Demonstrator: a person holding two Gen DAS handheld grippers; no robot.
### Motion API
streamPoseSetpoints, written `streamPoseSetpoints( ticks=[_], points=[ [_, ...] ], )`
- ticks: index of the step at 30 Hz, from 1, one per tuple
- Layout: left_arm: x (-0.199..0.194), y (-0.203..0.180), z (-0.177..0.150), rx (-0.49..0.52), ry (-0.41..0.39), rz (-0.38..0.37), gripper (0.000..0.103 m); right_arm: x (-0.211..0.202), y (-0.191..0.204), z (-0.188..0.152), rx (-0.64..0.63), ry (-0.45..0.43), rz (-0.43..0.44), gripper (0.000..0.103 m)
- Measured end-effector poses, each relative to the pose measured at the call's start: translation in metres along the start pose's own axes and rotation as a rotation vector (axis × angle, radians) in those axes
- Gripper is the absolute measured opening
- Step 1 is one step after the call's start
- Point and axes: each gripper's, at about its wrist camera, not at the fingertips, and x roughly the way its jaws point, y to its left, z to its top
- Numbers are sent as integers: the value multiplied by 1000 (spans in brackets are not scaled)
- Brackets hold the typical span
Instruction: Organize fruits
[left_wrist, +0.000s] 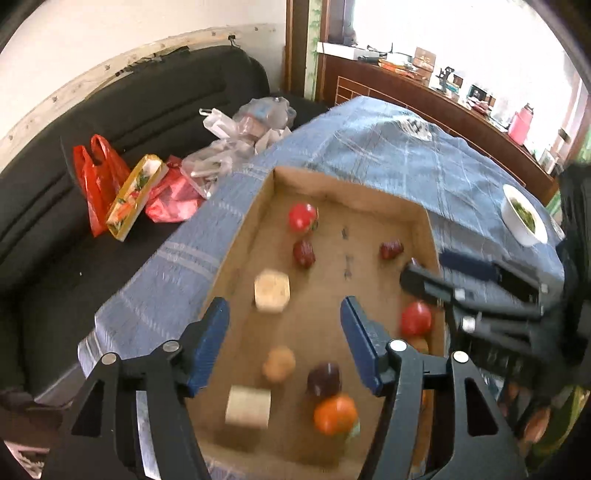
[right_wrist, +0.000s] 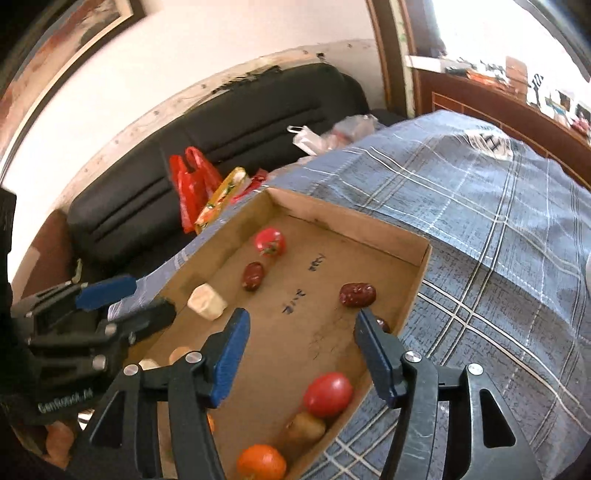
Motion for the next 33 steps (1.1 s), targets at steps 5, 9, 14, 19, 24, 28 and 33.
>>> streamPoseSetpoints(
  ticks=[5, 9, 14, 19, 24, 28, 33],
  points=[
    [-12, 0, -29, 22, 5, 40, 62, -11, 17, -9, -93, 12, 20, 64],
    [-23, 1, -56, 33, 12, 79, 62, -22, 39, -25, -219, 5, 57, 72],
    [-39, 3, -83, 51, -2, 113, 62, -39, 59, -49, -357, 6, 115, 74],
    [-51, 4, -99, 61, -3, 105, 62, -54, 61, -65, -414, 11, 163, 77],
    [-58, -3, -110, 87, 1, 100, 62, -67, 61, -76, -461, 5, 170, 82],
    [-65, -7, -114, 104, -12, 101, 62, -75, 65, -88, -525, 28, 167, 83],
    [-73, -11, -122, 112, -22, 93, 62, -78, 69, -104, -591, 58, 133, 83]
  ],
)
